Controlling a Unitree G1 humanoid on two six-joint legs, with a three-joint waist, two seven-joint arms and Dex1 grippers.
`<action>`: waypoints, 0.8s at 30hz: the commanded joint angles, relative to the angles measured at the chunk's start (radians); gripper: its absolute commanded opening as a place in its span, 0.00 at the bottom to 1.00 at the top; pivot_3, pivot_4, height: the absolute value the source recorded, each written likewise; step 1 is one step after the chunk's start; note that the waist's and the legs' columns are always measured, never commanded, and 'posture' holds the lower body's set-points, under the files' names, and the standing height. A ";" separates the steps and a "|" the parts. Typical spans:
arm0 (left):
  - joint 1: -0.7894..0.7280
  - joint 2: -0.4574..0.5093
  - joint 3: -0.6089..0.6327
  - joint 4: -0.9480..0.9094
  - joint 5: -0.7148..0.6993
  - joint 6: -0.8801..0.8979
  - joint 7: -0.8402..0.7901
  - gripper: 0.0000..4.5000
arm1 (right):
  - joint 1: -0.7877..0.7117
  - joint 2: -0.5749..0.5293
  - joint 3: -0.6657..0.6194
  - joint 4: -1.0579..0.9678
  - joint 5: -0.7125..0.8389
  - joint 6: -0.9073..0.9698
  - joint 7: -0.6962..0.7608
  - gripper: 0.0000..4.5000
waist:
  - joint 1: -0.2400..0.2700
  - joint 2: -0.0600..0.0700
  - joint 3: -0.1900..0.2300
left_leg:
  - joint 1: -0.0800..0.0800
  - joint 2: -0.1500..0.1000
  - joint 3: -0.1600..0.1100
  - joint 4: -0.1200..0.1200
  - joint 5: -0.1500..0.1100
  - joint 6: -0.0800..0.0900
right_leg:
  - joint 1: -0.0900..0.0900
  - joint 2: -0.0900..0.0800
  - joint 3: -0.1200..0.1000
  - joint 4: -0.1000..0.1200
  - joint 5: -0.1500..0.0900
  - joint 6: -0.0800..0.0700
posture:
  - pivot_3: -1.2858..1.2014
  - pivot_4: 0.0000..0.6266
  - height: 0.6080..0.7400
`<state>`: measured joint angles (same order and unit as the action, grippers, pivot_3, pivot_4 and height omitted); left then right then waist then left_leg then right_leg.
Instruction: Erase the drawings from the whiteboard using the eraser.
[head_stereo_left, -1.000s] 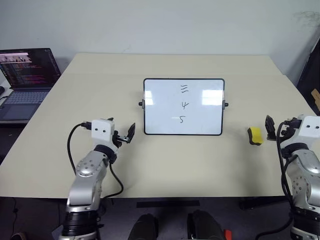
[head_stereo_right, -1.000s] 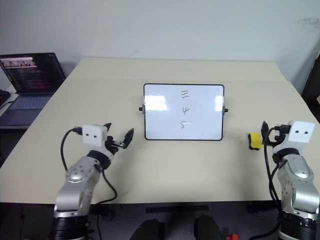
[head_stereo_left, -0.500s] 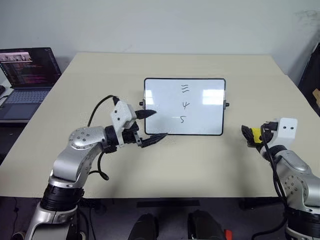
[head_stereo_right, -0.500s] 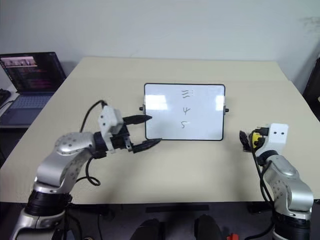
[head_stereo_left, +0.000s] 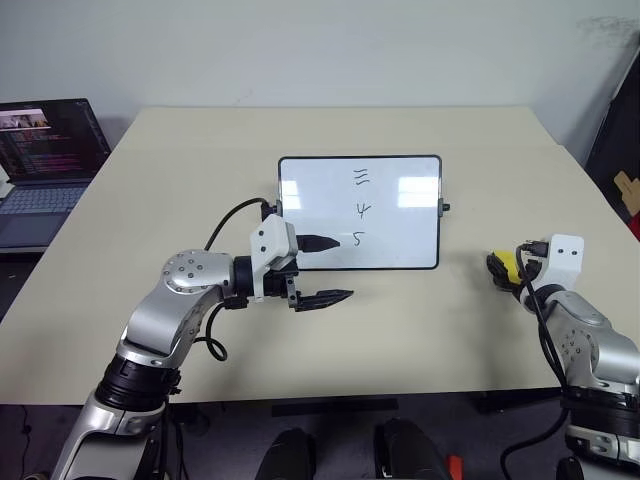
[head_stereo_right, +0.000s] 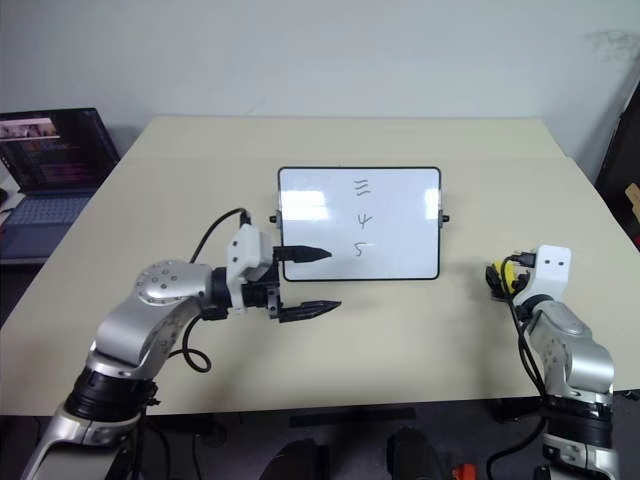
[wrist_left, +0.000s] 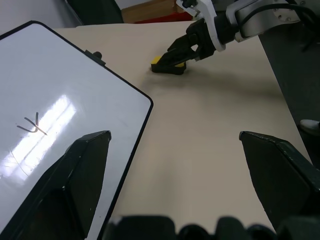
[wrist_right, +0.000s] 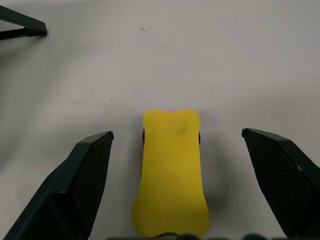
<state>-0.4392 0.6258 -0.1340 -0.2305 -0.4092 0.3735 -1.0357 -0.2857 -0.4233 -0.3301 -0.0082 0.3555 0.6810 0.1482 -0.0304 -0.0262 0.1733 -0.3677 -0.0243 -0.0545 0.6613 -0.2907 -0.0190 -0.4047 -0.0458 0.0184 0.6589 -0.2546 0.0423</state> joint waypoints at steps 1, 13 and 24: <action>-0.001 0.012 0.022 -0.032 0.004 -0.007 0.005 1.00 | -0.019 -0.015 -0.009 0.013 -0.009 -0.036 0.019 1.00 | 0.001 0.000 0.000 | 0.000 0.000 0.000 0.000 0.000 0.000 | 0.000 0.000 0.000 0.000 0.000 0.000 | 0.52 0.24 1.00; 0.010 0.022 0.047 -0.035 0.001 -0.003 0.023 1.00 | -0.063 0.006 -0.010 0.130 -0.048 -0.120 0.019 0.63 | 0.001 0.000 0.000 | 0.000 0.000 0.000 0.000 0.000 0.000 | 0.000 0.000 0.000 0.000 0.000 0.000 | 0.52 0.24 1.00; 0.016 0.002 0.084 0.006 0.026 0.012 0.118 1.00 | -0.021 0.011 0.023 0.038 -0.054 -0.170 0.067 0.27 | 0.000 0.000 0.000 | 0.000 0.000 0.000 0.000 0.000 0.000 | 0.000 0.000 0.000 0.000 0.000 0.000 | 0.52 0.24 1.00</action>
<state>-0.4208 0.6334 -0.0992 -0.2268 -0.3943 0.3833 -0.9647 -0.3197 -0.4027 -0.3246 0.1147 0.3024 0.5601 0.1805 -0.0301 -0.0261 0.1734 -0.3675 -0.0242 -0.0547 0.6615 -0.2908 -0.0189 -0.4048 -0.0459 0.0186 0.6592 -0.2546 0.0423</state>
